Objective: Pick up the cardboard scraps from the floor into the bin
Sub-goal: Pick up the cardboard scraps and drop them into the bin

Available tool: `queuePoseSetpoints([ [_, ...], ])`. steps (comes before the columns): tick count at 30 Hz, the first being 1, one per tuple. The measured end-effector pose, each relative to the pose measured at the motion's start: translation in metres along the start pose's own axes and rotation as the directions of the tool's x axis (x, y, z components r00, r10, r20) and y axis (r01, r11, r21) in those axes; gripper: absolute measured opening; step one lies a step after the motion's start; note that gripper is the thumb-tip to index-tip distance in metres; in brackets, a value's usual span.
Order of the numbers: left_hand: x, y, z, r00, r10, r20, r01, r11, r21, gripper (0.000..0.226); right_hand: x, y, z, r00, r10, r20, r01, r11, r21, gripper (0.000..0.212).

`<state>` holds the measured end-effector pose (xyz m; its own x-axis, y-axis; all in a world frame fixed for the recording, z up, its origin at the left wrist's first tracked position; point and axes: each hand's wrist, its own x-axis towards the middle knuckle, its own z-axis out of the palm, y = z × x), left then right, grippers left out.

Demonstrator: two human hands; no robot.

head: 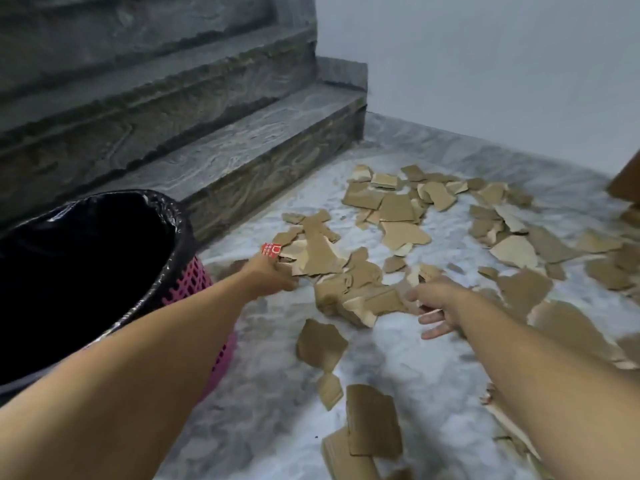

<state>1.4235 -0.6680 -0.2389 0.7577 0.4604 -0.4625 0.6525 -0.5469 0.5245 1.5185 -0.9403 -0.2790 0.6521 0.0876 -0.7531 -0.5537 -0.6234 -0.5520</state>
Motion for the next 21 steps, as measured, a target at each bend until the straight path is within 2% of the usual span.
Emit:
queuePoseSetpoints([
  [3, 0.032, -0.015, 0.016, 0.998, -0.002, 0.063, 0.002, 1.000, -0.005, 0.026, 0.021, 0.010, 0.007, 0.997, 0.061, 0.038, -0.065, 0.992, 0.104, 0.047],
  [5, 0.052, -0.026, 0.021, 0.999, -0.026, 0.040, 0.029, 0.998, -0.059, 0.011, 0.034, 0.010, 0.013, 0.993, 0.097, 0.061, -0.107, 0.980, 0.171, 0.058],
  [7, 0.078, -0.034, 0.021, 0.998, -0.053, 0.019, 0.054, 0.994, -0.093, 0.022, 0.053, 0.005, 0.022, 0.988, 0.138, 0.064, -0.148, 0.969, 0.195, 0.066],
  [9, 0.098, -0.031, 0.019, 0.998, -0.057, 0.031, 0.061, 0.990, -0.125, 0.016, 0.068, 0.001, 0.031, 0.979, 0.191, 0.070, -0.202, 0.956, 0.215, 0.071],
  [11, 0.124, -0.030, 0.018, 0.994, -0.103, 0.029, 0.106, 0.988, -0.114, 0.032, 0.085, -0.004, 0.041, 0.957, 0.278, 0.084, -0.290, 0.925, 0.246, 0.077],
  [13, 0.152, -0.032, 0.019, 0.981, -0.188, -0.053, 0.183, 0.979, -0.089, 0.054, 0.097, -0.009, 0.051, 0.937, 0.341, 0.084, -0.349, 0.884, 0.311, 0.081],
  [15, 0.177, -0.033, 0.019, 0.953, -0.249, -0.175, 0.232, 0.966, -0.114, 0.069, 0.113, -0.018, 0.065, 0.943, 0.333, 0.031, -0.323, 0.885, 0.335, 0.084],
  [16, 0.188, -0.033, 0.019, 0.940, -0.271, -0.207, 0.255, 0.961, -0.105, 0.075, 0.121, -0.021, 0.072, 0.942, 0.335, -0.006, -0.313, 0.886, 0.342, 0.096],
  [19, 0.213, -0.029, 0.021, 0.928, -0.278, -0.246, 0.274, 0.960, -0.052, 0.090, 0.139, -0.034, 0.096, 0.918, 0.347, -0.190, -0.273, 0.903, 0.331, 0.123],
  [21, 0.228, -0.027, 0.023, 0.929, -0.278, -0.242, 0.282, 0.959, -0.020, 0.095, 0.142, -0.048, 0.109, 0.900, 0.315, -0.302, -0.260, 0.942, 0.210, 0.131],
])
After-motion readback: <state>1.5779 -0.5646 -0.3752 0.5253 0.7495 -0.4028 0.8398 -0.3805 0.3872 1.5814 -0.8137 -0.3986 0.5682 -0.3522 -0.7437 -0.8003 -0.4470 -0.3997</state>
